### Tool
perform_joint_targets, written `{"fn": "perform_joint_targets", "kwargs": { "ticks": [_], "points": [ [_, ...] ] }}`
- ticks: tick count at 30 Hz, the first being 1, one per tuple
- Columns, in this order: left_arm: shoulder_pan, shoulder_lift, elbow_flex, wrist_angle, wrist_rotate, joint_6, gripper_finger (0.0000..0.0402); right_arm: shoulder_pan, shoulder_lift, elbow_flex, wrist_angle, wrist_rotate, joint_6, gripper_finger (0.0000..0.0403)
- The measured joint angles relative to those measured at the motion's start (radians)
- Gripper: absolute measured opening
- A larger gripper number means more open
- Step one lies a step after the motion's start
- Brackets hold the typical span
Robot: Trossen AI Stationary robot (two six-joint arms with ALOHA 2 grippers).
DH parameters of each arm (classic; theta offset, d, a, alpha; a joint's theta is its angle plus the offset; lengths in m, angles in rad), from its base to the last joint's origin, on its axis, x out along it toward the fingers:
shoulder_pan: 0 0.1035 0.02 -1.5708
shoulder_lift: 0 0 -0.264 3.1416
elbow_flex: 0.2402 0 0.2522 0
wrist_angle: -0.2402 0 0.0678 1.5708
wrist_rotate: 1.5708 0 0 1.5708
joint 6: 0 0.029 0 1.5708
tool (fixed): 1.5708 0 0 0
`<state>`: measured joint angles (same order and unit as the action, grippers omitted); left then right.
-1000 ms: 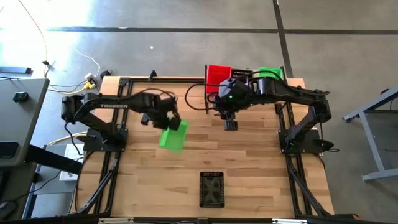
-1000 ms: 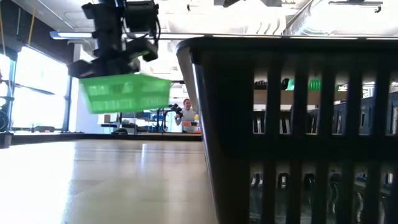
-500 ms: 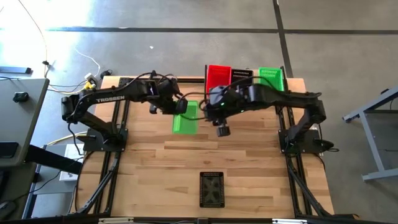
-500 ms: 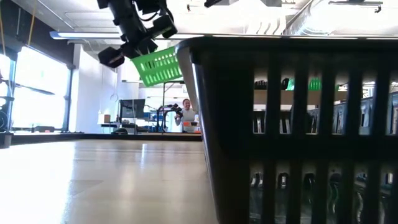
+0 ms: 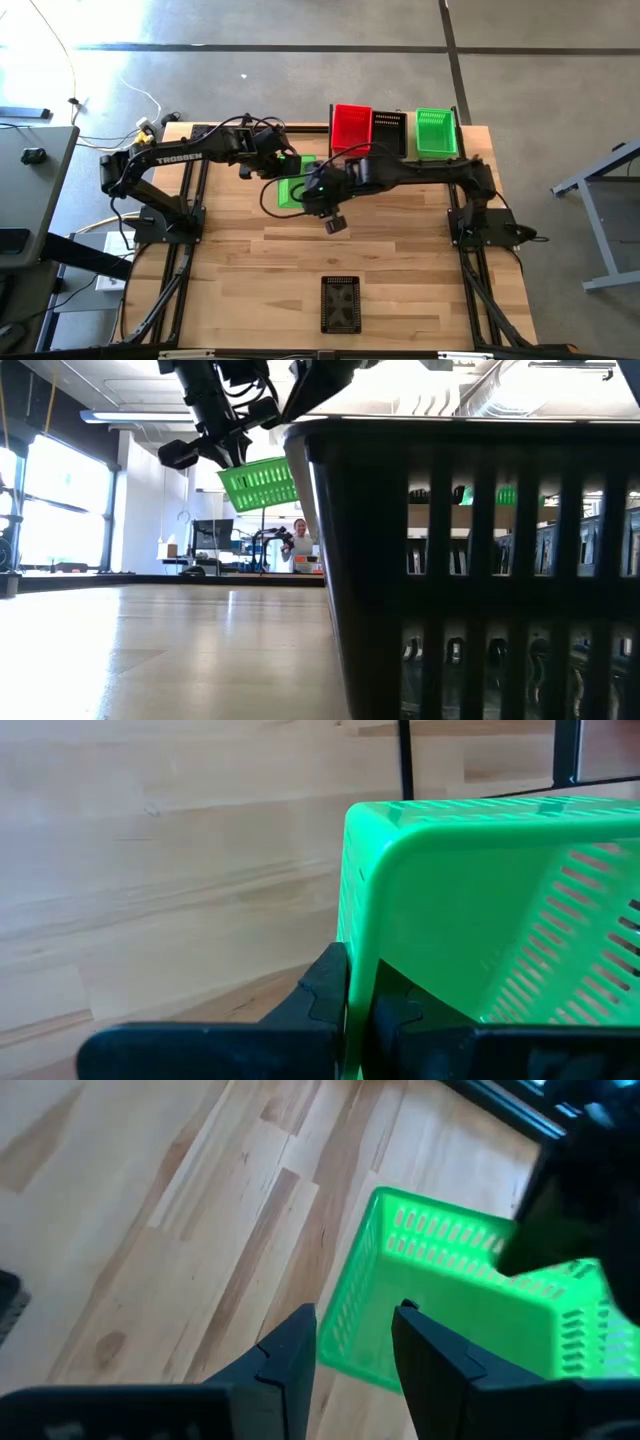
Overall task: Stack baskets on shelf by color
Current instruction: Stack the green bin on top of the green bin on the shelf
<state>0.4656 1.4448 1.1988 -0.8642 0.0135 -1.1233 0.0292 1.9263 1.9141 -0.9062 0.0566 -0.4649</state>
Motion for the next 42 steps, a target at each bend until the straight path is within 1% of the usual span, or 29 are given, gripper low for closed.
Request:
{"fn": "perform_joint_targets", "kwargs": {
  "ticks": [12,15,20,23,25,27,30,35,36,39,42],
  "points": [
    [0.004,0.000,0.000,0.010,-0.006,0.016,0.0000,0.000,0.103,0.001,0.059,0.003,0.035,0.0119],
    [0.006,0.001,-0.002,0.010,-0.003,0.027,0.0000,-0.003,0.126,0.002,0.062,0.026,0.080,0.0119],
    [0.008,0.001,-0.002,0.017,0.011,0.040,0.0000,-0.001,0.149,0.003,0.057,0.136,0.119,0.0119],
    [0.006,0.001,0.000,0.037,0.042,0.050,0.0000,-0.006,0.156,0.002,0.050,0.137,0.132,0.0119],
    [0.004,0.000,0.000,0.037,0.070,0.058,0.0000,-0.006,0.159,0.001,0.051,0.157,0.152,0.0115],
    [0.005,0.000,0.000,0.043,0.082,0.062,0.0000,-0.006,0.157,0.001,0.051,0.173,0.178,0.0106],
    [0.006,0.000,0.000,0.054,0.082,0.086,0.0000,-0.016,0.157,0.001,0.033,0.165,0.215,0.0082],
    [0.005,0.000,0.000,0.055,0.076,0.115,0.0003,-0.014,0.156,0.001,0.006,0.159,0.251,0.0015],
    [0.005,0.000,0.000,0.054,0.076,0.122,0.0006,-0.015,0.155,0.001,0.006,0.153,0.252,0.0008],
    [0.006,0.000,0.000,0.054,0.078,0.154,0.0018,-0.015,0.154,0.001,0.005,0.150,0.287,0.0012],
    [0.005,0.000,0.000,0.053,0.087,0.196,0.0036,-0.010,0.154,0.003,-0.001,0.141,0.305,0.0003]
  ]
}}
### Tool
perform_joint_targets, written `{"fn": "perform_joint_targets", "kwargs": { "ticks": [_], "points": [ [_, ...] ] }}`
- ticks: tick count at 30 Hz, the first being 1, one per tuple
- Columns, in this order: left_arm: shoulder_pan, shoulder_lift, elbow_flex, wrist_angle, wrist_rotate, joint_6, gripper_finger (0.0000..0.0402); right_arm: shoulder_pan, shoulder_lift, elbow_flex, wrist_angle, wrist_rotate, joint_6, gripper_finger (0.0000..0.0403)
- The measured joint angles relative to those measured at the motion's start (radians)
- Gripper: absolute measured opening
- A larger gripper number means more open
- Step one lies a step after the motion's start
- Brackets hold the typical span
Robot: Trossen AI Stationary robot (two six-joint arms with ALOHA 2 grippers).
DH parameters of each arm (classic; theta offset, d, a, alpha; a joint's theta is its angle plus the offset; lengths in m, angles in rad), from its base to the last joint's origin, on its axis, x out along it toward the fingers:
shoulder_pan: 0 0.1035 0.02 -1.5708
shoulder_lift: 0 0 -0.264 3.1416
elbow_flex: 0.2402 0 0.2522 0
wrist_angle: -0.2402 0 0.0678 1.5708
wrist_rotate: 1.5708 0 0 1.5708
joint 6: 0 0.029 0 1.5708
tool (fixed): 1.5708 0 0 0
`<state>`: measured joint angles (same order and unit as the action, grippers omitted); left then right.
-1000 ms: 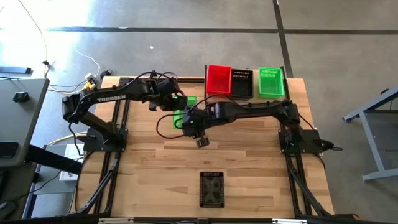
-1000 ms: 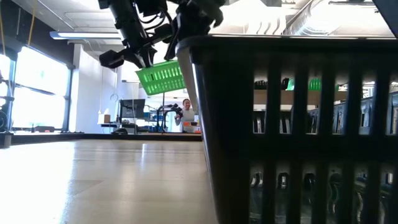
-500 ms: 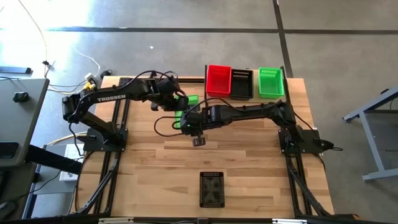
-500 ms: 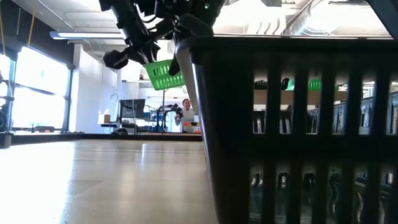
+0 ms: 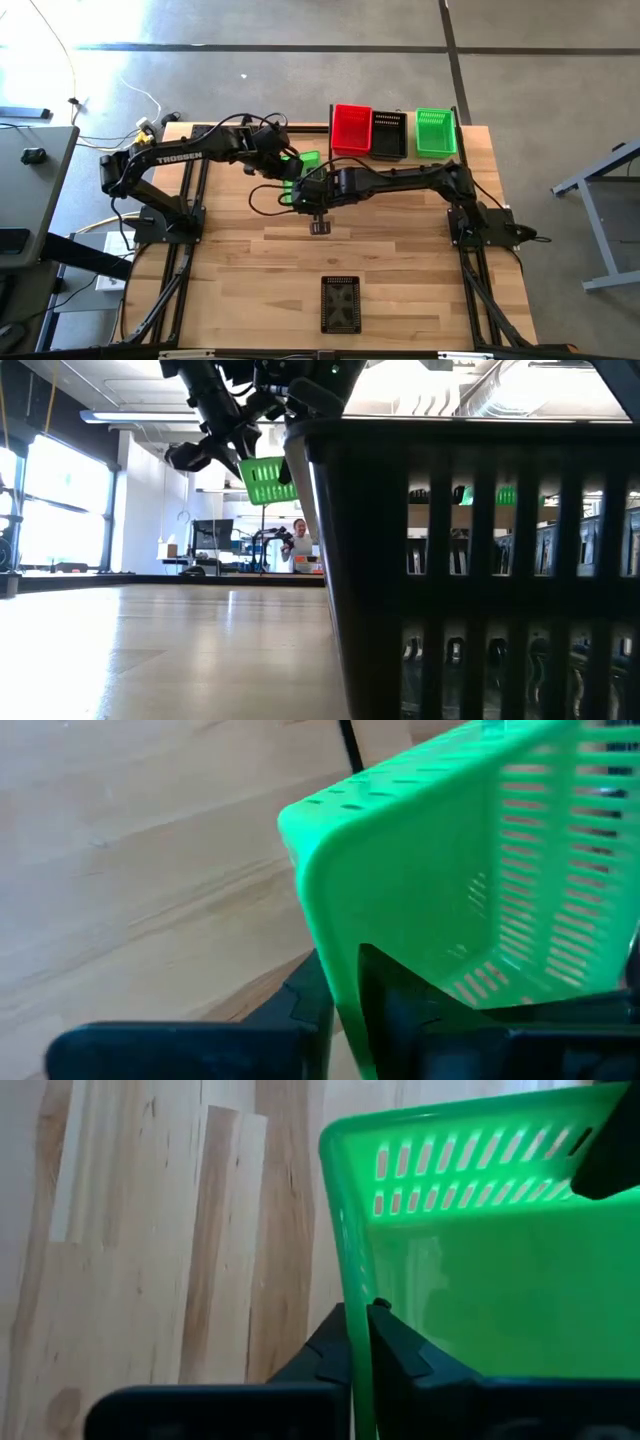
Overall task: Stack baskets on shelf by color
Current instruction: Stack the green bin on top of the green bin on the shelf
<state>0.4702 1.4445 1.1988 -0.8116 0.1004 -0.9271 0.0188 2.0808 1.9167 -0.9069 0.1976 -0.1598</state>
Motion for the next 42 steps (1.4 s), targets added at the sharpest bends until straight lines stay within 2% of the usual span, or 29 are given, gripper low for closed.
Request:
{"fn": "perform_joint_targets", "kwargs": {
  "ticks": [10,14,18,26,34,42],
  "points": [
    [0.000,0.000,0.000,0.001,-0.001,0.143,0.0112,0.016,0.001,0.000,-0.049,-0.023,0.106,0.0000],
    [0.015,-0.001,0.000,0.001,0.001,0.200,0.0138,0.017,0.001,0.000,-0.082,-0.070,0.150,0.0000],
    [0.042,-0.001,0.000,0.001,0.049,0.269,0.0155,0.033,0.000,0.000,-0.114,-0.104,0.167,0.0000],
    [0.085,-0.001,0.000,0.001,0.052,0.361,0.0161,0.069,-0.008,0.000,-0.187,-0.161,0.243,0.0000],
    [0.109,-0.001,0.000,-0.006,0.053,0.408,0.0161,0.110,-0.080,0.000,-0.273,-0.198,0.246,0.0000],
    [0.112,-0.001,0.000,-0.007,0.056,0.468,0.0161,0.132,-0.171,-0.001,-0.365,-0.119,0.252,0.0000]
  ]
}}
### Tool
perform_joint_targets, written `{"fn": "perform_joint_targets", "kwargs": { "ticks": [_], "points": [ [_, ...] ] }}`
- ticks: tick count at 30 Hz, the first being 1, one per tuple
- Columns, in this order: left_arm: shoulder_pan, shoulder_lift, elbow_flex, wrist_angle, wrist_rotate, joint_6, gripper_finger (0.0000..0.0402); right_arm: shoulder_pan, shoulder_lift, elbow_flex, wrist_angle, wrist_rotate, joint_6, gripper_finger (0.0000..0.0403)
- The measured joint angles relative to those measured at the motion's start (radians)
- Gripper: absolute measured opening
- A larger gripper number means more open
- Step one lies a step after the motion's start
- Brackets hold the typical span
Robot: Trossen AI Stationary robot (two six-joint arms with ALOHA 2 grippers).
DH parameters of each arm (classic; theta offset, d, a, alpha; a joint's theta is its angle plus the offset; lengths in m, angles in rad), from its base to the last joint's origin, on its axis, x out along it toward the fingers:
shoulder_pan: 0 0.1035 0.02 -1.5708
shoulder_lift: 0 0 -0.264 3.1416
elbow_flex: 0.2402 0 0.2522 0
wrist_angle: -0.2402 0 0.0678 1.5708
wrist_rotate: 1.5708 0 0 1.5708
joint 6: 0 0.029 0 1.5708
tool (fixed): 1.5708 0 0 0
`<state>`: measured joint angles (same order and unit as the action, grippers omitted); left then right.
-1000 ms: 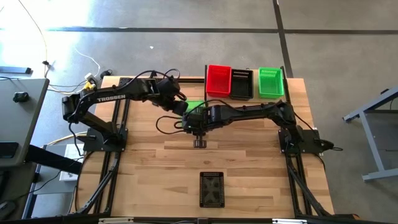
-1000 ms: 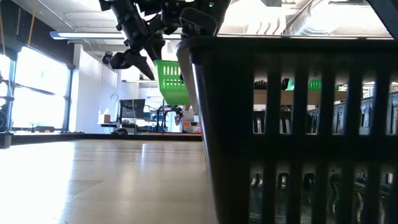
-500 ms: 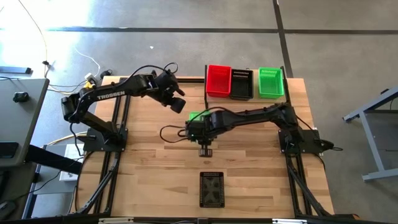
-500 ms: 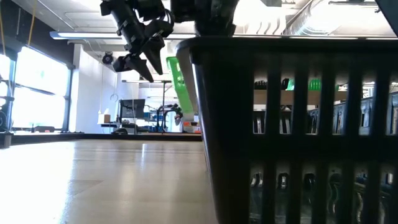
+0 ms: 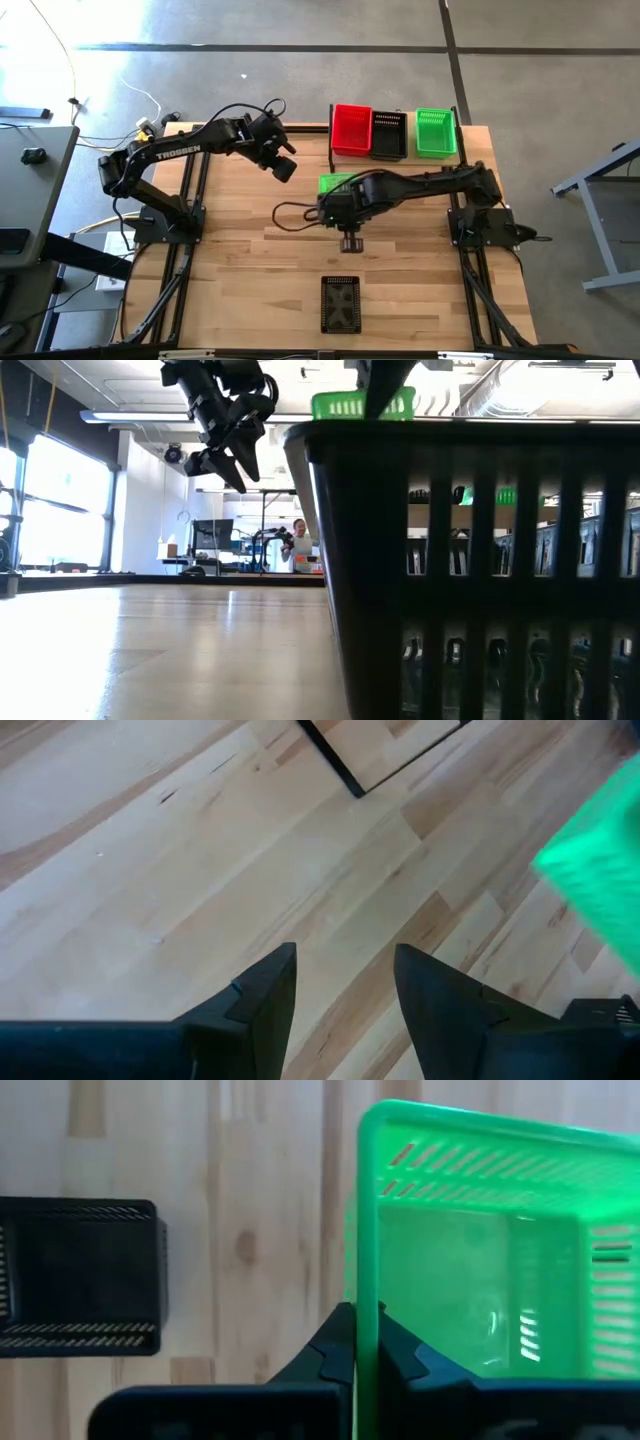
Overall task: Stack baskets on shelf by color
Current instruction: Stack the green bin on top of the green bin on the shelf
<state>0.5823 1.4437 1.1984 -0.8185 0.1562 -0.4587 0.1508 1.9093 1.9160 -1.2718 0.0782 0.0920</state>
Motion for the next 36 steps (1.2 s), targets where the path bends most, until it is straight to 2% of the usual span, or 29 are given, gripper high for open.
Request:
{"fn": "perform_joint_targets", "kwargs": {
  "ticks": [12,19,31,36],
  "points": [
    [0.000,0.000,0.000,0.004,-0.006,0.001,0.0159,-0.005,-0.174,-0.001,-0.153,0.178,0.016,0.0000],
    [0.000,0.000,0.000,0.007,-0.008,0.001,0.0159,-0.063,-0.326,-0.001,-0.259,0.330,0.021,0.0000],
    [0.000,0.000,0.000,0.008,-0.010,0.043,0.0159,-0.189,-0.555,-0.003,-0.299,0.450,-0.021,0.0000],
    [0.000,0.000,0.000,0.008,-0.010,0.043,0.0159,-0.251,-0.687,-0.190,-0.248,0.452,-0.024,0.0000]
  ]
}}
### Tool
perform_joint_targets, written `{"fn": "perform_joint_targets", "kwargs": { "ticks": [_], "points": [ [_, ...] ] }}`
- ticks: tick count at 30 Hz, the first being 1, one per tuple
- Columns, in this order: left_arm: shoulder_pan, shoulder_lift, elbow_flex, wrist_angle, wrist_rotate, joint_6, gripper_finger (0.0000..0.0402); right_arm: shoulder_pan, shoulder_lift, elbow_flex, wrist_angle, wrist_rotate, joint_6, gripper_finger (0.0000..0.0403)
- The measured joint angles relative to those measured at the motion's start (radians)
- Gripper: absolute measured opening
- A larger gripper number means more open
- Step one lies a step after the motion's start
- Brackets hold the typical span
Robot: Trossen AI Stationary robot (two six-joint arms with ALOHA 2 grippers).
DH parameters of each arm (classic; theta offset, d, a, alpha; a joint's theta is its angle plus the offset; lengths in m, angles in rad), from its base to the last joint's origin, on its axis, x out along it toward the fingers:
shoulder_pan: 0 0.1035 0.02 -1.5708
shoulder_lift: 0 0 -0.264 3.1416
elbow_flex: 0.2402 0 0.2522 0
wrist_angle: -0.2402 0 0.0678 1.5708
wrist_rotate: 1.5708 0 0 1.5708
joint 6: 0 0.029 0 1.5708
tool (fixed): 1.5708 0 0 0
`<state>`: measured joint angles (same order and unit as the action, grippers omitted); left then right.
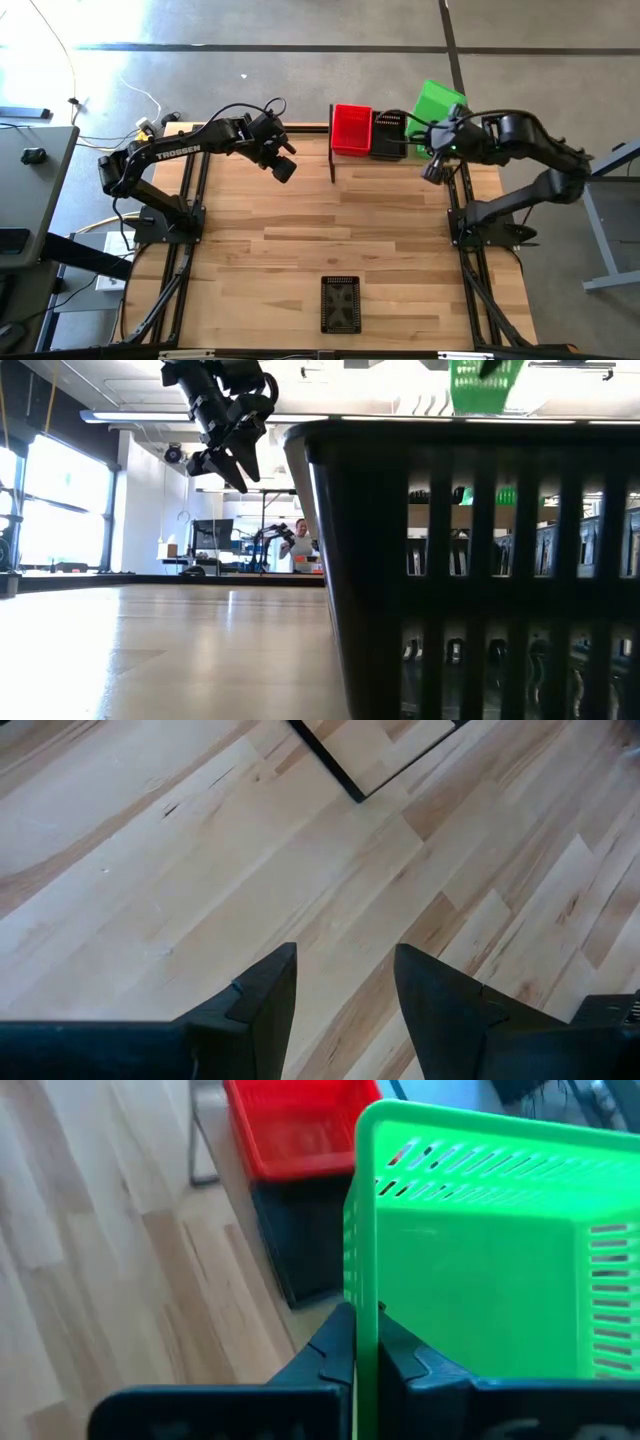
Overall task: Stack baskets on shelf by color
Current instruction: Stack the green bin on top of the green bin on the shelf
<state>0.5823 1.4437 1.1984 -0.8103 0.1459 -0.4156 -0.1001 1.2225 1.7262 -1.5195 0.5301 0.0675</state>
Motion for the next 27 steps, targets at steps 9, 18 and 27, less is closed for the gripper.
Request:
{"fn": "perform_joint_targets", "kwargs": {
  "ticks": [9,18,27],
  "points": [
    [0.000,0.000,0.000,0.000,0.000,-0.002,0.0159,-0.099,-0.238,-0.305,0.212,-0.085,-0.249,0.0000],
    [0.000,0.000,0.000,0.003,0.000,-0.019,0.0159,-0.240,-0.338,-0.443,0.256,-0.122,-0.496,0.0000],
    [0.000,0.000,0.000,0.002,0.000,-0.026,0.0159,-0.397,-0.332,-0.515,0.294,-0.258,-0.737,0.0000]
  ]
}}
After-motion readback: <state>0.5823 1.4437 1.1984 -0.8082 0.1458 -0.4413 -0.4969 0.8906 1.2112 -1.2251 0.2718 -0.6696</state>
